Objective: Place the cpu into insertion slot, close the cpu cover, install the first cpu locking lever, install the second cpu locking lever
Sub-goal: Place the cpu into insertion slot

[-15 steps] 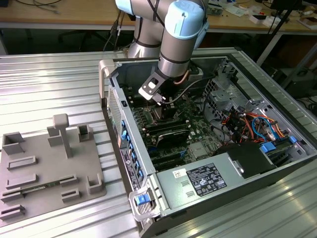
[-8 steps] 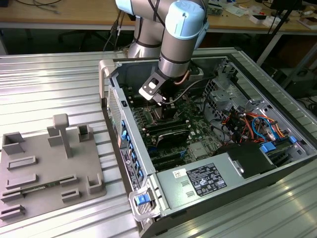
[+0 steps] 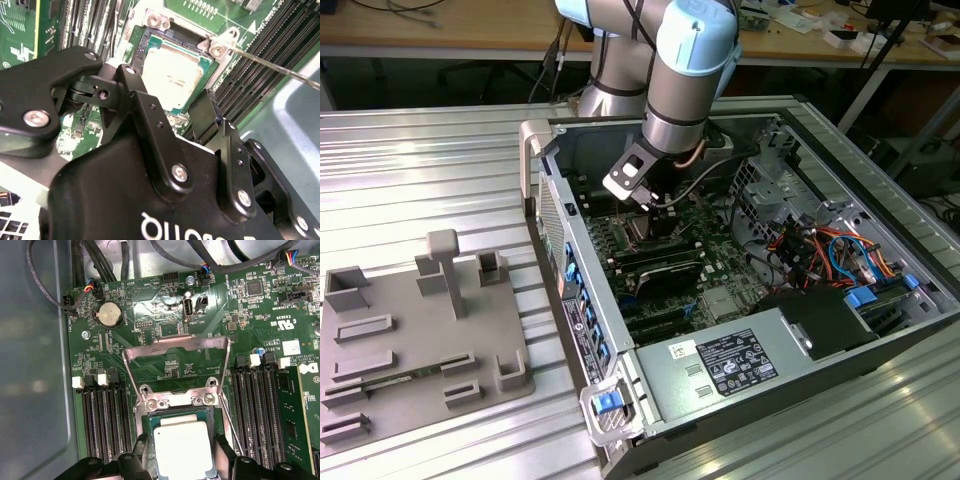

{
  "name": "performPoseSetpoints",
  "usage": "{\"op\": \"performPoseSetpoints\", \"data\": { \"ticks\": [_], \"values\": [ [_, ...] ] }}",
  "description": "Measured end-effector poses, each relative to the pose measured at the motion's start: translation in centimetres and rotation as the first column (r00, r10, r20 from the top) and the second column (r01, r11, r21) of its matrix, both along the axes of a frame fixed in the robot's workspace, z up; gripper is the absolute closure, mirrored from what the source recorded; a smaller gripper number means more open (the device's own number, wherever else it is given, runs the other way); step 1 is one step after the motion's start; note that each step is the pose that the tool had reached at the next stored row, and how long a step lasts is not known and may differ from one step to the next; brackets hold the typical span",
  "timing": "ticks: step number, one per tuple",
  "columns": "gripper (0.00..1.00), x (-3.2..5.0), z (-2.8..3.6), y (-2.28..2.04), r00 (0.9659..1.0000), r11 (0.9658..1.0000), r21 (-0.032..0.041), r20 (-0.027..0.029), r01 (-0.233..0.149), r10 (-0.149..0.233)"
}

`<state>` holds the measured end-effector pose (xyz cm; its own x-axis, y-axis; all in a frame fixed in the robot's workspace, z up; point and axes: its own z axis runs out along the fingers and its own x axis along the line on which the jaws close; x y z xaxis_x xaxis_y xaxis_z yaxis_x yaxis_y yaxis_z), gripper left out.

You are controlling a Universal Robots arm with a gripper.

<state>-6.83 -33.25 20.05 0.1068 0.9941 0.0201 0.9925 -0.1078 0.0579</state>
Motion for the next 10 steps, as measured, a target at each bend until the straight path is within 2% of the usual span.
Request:
{"op": "performPoseSetpoints", "data": {
  "ticks": [1,2,5,6,8,9,10],
  "values": [
    [0.38,0.00,0.00,-0.01,1.0000,1.0000,-0.0008,-0.0004,-0.001,0.001],
    [0.45,0.00,-0.01,-0.01,1.0000,1.0000,-0.0006,-0.0004,-0.002,0.002],
    [0.46,0.01,-0.04,0.00,1.0000,1.0000,0.0000,0.0001,-0.002,0.002],
    [0.46,0.02,0.01,0.01,1.0000,1.0000,-0.0018,0.0004,-0.004,0.004],
    [0.46,0.02,0.05,0.01,0.9998,0.9998,-0.0079,0.0003,-0.020,0.020],
    [0.46,0.01,0.08,0.00,0.9994,0.9993,-0.0171,-0.0002,-0.034,0.034],
    [0.46,0.01,0.08,-0.01,0.9992,0.9990,-0.0203,-0.0003,-0.040,0.040]
  ]
}}
